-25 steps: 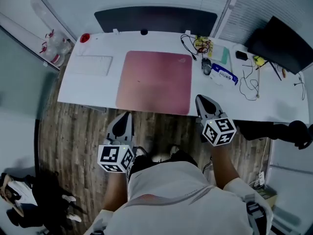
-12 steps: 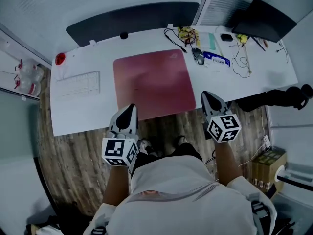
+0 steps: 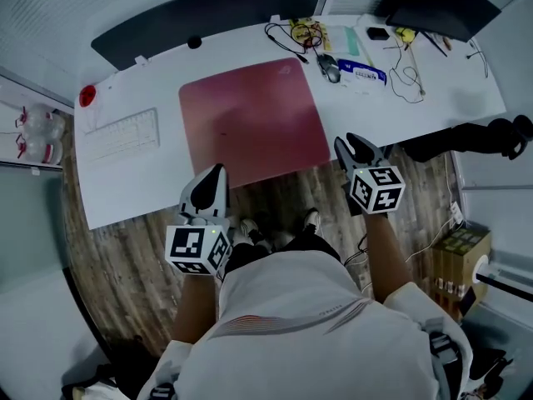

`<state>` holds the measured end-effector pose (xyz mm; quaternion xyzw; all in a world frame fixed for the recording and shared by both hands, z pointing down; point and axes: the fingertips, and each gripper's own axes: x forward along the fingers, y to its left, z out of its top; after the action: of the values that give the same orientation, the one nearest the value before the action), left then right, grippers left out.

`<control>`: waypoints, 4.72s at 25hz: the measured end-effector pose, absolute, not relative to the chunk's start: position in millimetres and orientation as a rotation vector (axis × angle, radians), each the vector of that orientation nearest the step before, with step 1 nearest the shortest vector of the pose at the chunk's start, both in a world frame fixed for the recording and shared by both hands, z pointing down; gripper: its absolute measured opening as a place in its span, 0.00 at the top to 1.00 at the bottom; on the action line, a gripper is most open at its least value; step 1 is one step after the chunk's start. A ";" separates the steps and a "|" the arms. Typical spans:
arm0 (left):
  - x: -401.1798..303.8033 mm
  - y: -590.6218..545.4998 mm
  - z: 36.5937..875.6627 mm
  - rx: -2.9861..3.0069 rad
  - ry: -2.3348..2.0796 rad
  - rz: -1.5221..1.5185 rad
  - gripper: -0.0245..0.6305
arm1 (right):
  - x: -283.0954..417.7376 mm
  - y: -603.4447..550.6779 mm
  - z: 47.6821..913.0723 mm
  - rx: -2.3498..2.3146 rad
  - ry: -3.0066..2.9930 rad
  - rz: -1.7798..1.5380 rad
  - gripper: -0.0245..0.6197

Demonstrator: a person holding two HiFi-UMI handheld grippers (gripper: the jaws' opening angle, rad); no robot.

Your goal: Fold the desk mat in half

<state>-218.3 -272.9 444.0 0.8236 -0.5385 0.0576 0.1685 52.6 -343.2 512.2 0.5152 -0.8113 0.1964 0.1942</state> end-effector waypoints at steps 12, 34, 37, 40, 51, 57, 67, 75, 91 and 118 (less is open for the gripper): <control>-196.3 -250.2 469.7 2.229 -1.558 0.270 0.94 | 79.4 -324.0 698.0 1.266 -1.951 0.845 0.63; -207.0 -244.9 475.0 2.196 -1.562 0.262 0.94 | 68.9 -327.2 707.4 1.387 -1.980 0.915 0.84; -210.1 -243.6 473.8 2.200 -1.566 0.258 0.94 | 57.9 -329.3 678.8 1.382 -2.070 0.848 0.85; -208.2 -241.1 472.1 2.209 -1.564 0.249 0.94 | 44.2 -327.9 653.4 1.363 -2.170 0.808 0.85; -248.5 -217.5 463.9 2.171 -1.657 0.203 0.94 | -53.3 -319.9 599.0 1.136 -2.415 0.761 0.85; -295.4 -190.9 464.7 2.096 -1.754 0.187 0.94 | -123.3 -310.6 605.1 0.988 -2.463 0.733 0.85; -369.1 -150.5 468.4 1.947 -1.902 0.158 0.94 | -233.0 -280.1 641.2 0.715 -2.399 0.697 0.84; -392.9 -128.7 478.4 1.888 -1.931 0.130 0.94 | -292.3 -234.9 687.2 0.502 -2.280 0.697 0.84; -370.7 -152.3 457.0 2.017 -1.876 0.066 0.94 | -262.8 -259.0 607.2 0.616 -2.503 0.676 0.76; -191.2 -272.4 353.2 2.480 -1.681 0.017 0.94 | 38.7 -319.0 331.8 1.478 -2.738 0.103 0.88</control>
<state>-191.2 -272.4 353.2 0.8256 -0.5596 0.0057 0.0724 38.7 -319.0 331.8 0.4746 -0.8794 0.0330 0.0142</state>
